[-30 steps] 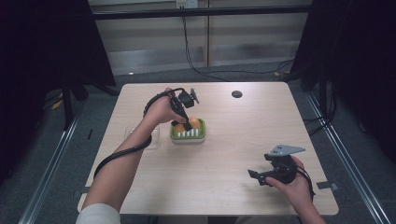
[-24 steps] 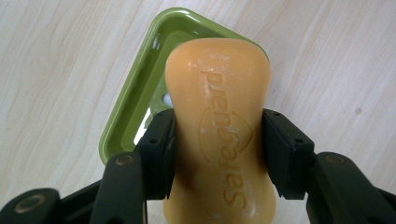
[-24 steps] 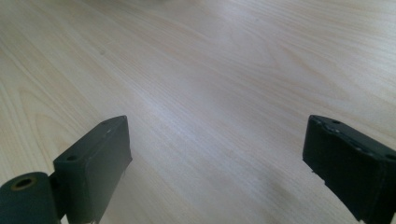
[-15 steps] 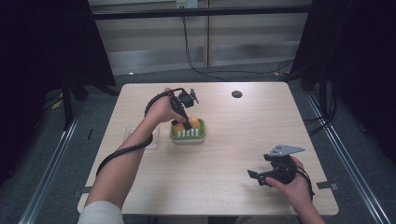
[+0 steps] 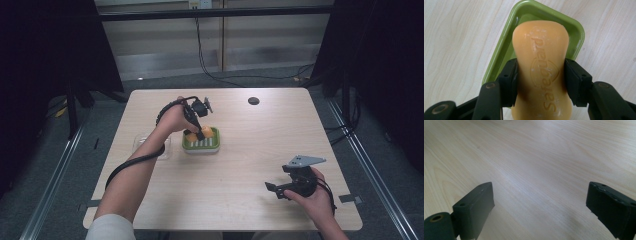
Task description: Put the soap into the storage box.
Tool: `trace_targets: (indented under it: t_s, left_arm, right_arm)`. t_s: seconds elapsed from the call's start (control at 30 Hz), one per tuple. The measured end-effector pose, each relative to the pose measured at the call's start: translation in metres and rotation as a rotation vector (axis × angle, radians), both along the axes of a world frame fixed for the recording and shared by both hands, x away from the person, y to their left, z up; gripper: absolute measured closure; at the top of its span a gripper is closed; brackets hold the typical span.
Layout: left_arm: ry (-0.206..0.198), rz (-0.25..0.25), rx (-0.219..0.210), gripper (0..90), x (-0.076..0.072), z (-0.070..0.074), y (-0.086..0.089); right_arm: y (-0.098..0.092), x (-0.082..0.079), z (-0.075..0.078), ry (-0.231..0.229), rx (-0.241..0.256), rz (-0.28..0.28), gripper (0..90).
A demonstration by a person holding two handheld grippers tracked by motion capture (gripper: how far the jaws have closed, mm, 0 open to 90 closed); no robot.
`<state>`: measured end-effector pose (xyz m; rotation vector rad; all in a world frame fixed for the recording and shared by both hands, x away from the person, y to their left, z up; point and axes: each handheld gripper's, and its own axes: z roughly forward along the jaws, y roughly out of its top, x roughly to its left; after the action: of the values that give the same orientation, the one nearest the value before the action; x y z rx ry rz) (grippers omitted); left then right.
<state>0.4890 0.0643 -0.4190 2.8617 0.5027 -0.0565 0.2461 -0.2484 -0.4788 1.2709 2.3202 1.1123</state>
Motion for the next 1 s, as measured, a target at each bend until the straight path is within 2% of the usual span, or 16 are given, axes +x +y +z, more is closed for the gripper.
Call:
trace_targets:
  t_s: [0.17,0.2,0.23,0.33,0.37,0.47,0.5,0.53,0.57,0.6,1.0]
  left_arm:
    - [-0.005,-0.014,0.01,49.0,0.001,-0.001,0.0]
    - [0.005,-0.02,0.013,49.0,0.002,-0.001,0.0]
    - [-0.015,-0.025,0.016,49.0,0.002,-0.002,0.0]
    - [-0.009,-0.018,0.006,49.0,0.002,-0.003,-0.001]
    - [-0.009,-0.03,0.013,49.0,0.003,-0.003,-0.001]
    - [-0.025,-0.028,0.004,49.0,0.003,-0.006,-0.001]
    - [-0.02,-0.026,0.004,49.0,0.003,-0.007,-0.001]
    - [0.004,-0.031,0.006,49.0,0.004,-0.007,-0.001]
    - [-0.025,-0.024,0.002,49.0,0.003,-0.008,-0.001]
    - [-0.013,-0.031,0.007,49.0,0.004,-0.008,-0.001]
    - [-0.01,-0.027,0.002,49.0,0.007,-0.014,-0.003]
  right_arm:
    - [0.0,0.0,0.0,-0.003,0.003,-0.003,7.5]
    - [0.0,0.0,0.0,-0.002,0.003,-0.003,7.6]
    - [0.0,0.0,0.0,-0.002,0.0,0.001,7.6]
    - [0.0,0.0,0.0,0.0,0.0,0.002,7.6]
    - [0.0,0.0,0.0,0.0,0.0,0.002,7.6]
    - [0.001,0.0,0.0,0.002,0.001,0.002,7.5]
    - [0.001,0.0,0.0,0.002,0.001,0.003,7.6]
    - [0.001,0.0,0.0,0.003,0.002,0.003,7.5]
    - [0.001,0.0,0.0,0.004,0.004,-0.002,7.6]
    - [0.001,0.0,-0.001,0.004,0.005,-0.001,7.6]
    - [0.001,0.0,-0.001,0.008,0.004,0.001,7.6]
